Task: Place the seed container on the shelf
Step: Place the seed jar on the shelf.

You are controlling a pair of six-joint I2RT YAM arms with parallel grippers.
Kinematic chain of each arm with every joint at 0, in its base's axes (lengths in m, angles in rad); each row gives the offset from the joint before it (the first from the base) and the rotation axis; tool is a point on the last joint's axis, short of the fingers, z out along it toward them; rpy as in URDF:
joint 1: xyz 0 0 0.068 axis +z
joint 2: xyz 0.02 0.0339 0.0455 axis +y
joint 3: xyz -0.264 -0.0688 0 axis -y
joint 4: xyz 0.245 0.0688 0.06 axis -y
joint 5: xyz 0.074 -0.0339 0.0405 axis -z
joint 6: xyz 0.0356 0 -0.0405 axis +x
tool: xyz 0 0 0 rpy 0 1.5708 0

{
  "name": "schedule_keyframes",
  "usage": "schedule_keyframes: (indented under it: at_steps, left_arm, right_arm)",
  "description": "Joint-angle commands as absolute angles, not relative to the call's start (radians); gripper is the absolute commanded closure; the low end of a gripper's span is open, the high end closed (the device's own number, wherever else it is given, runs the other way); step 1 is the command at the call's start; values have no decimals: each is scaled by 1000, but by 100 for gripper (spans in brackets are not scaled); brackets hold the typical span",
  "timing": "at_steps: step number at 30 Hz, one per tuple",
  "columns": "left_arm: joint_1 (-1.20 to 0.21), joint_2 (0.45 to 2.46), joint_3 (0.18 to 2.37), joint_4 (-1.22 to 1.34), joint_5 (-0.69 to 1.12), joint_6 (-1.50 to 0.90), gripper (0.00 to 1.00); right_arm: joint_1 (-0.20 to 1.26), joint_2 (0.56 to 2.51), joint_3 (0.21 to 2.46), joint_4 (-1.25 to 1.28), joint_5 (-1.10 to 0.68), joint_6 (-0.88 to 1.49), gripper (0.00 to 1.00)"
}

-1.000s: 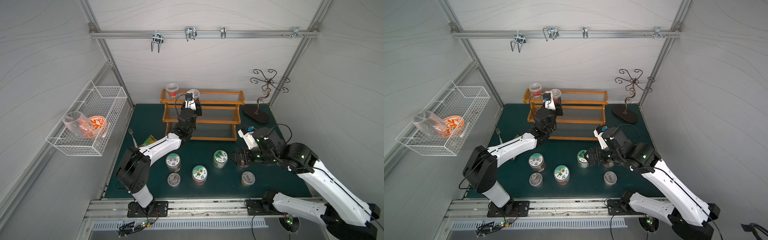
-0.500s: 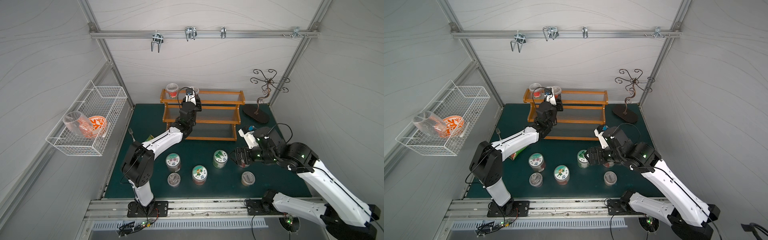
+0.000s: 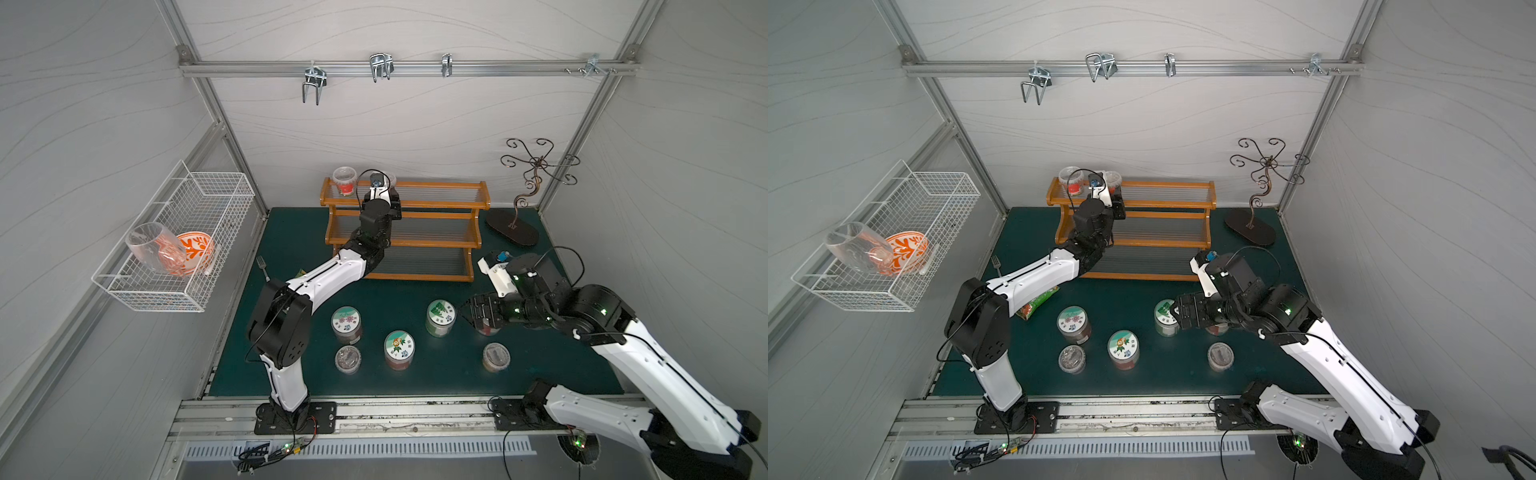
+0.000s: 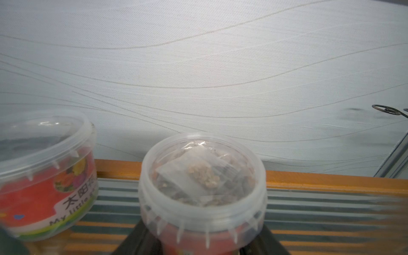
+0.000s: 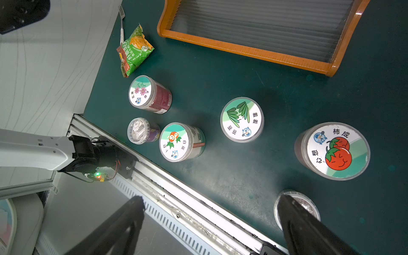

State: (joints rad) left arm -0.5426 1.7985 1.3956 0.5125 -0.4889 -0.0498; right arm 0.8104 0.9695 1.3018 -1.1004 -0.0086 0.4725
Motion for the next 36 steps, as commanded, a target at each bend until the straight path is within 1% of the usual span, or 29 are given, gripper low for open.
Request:
schedule_keyframes:
  at_steps: [1, 2, 4, 7, 12, 17, 19, 21, 28, 36]
  left_arm:
    - [-533, 1822, 1450, 537, -488, -56, 46]
    - [-532, 1824, 1451, 534, -490, -57, 44]
    - [-532, 1822, 1450, 538, -490, -52, 37]
    - [-533, 1796, 1435, 542, -476, -52, 30]
    - [-534, 1730, 1381, 561, -466, -55, 28]
    - [-535, 1663, 1327, 560, -464, -55, 18]
    - [-536, 1638, 1299, 563, -459, -51, 18]
    - [-535, 1617, 1276, 561, -453, -54, 20]
    - [-535, 1594, 1239, 550, -464, -27, 32]
    - [-534, 1644, 1300, 497, -496, -20, 33]
  right_arm:
    - [799, 959, 1300, -1109, -9, 458, 1]
    - [797, 958, 1299, -1108, -9, 458, 1]
    - [794, 960, 1299, -1110, -11, 457, 1]
    - [792, 957, 1299, -1113, -10, 457, 1]
    - [786, 958, 1295, -1112, -17, 460, 1]
    - [785, 960, 1285, -1100, -29, 466, 1]
    - [784, 961, 1280, -1095, -33, 469, 1]
    - [783, 960, 1276, -1092, -37, 471, 1]
    - [784, 956, 1272, -1092, -39, 472, 1]
    - [778, 956, 1267, -1092, -38, 471, 1]
